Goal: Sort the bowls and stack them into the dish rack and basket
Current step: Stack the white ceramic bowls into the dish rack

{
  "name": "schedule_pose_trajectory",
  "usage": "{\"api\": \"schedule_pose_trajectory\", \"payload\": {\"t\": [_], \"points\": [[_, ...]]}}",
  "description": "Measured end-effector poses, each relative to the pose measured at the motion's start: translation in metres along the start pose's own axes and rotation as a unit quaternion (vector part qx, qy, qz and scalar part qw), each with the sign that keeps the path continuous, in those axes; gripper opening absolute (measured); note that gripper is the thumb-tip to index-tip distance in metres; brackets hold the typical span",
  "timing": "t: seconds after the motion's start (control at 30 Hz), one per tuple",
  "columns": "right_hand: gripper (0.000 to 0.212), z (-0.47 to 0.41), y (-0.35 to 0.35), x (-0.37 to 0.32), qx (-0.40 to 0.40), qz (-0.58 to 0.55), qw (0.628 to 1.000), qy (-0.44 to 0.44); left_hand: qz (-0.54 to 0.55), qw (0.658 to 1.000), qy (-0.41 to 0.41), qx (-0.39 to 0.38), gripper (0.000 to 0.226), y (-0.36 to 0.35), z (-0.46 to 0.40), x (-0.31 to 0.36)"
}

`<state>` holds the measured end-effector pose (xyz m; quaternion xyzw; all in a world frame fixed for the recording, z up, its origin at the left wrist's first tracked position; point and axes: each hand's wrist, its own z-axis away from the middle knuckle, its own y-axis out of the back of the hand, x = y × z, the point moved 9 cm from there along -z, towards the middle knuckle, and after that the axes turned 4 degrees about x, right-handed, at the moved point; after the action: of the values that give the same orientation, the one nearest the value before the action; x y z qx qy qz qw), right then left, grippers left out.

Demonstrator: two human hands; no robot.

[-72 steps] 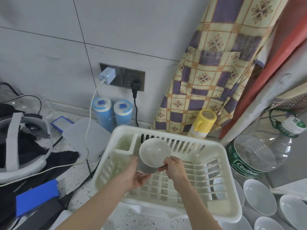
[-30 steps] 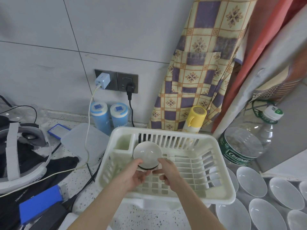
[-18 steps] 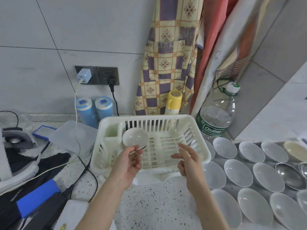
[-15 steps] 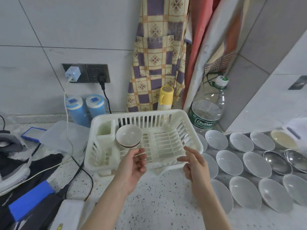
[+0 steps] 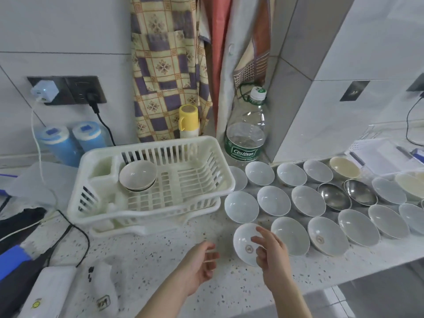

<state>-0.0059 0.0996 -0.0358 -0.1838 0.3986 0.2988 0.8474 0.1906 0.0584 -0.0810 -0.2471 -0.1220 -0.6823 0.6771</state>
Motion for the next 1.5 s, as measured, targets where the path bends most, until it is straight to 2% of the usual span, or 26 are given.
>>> {"api": "schedule_pose_trajectory", "payload": {"t": [0.17,0.27,0.43,0.57,0.7,0.83,1.03,1.2,1.5], "points": [[0.013,-0.029,0.026,0.0,-0.052,0.029,0.997,-0.042,-0.047,0.998,0.002,0.04,0.021,-0.025,-0.015,-0.022],[0.013,-0.058,0.068,-0.01,-0.04,0.047,0.997,-0.046,-0.058,0.997,0.005,0.044,0.028,-0.053,-0.02,-0.038],[0.027,-0.085,0.126,0.009,-0.06,0.11,0.982,-0.141,-0.084,0.991,-0.015,0.1,0.026,-0.087,-0.03,-0.06],[0.038,-0.098,0.149,0.024,-0.051,0.12,0.973,-0.188,-0.049,0.994,-0.015,0.1,0.018,-0.101,-0.039,-0.07],[0.031,-0.109,0.15,0.019,-0.044,0.124,0.978,-0.163,-0.016,0.993,-0.047,0.104,0.025,-0.103,-0.044,-0.068],[0.026,-0.112,0.138,0.016,-0.054,0.132,0.979,-0.149,0.017,0.993,-0.043,0.11,0.028,-0.099,-0.044,-0.069],[0.027,-0.113,0.134,0.011,-0.027,0.159,0.98,-0.112,0.022,0.993,-0.042,0.111,0.026,-0.09,-0.035,-0.066],[0.035,-0.107,0.131,0.008,0.024,0.15,0.986,-0.066,-0.031,0.996,-0.055,0.066,0.031,-0.081,-0.02,-0.05],[0.015,-0.07,0.098,-0.006,0.065,0.054,0.996,0.004,-0.102,0.984,-0.145,-0.029,0.033,-0.056,0.024,0.024]]}}
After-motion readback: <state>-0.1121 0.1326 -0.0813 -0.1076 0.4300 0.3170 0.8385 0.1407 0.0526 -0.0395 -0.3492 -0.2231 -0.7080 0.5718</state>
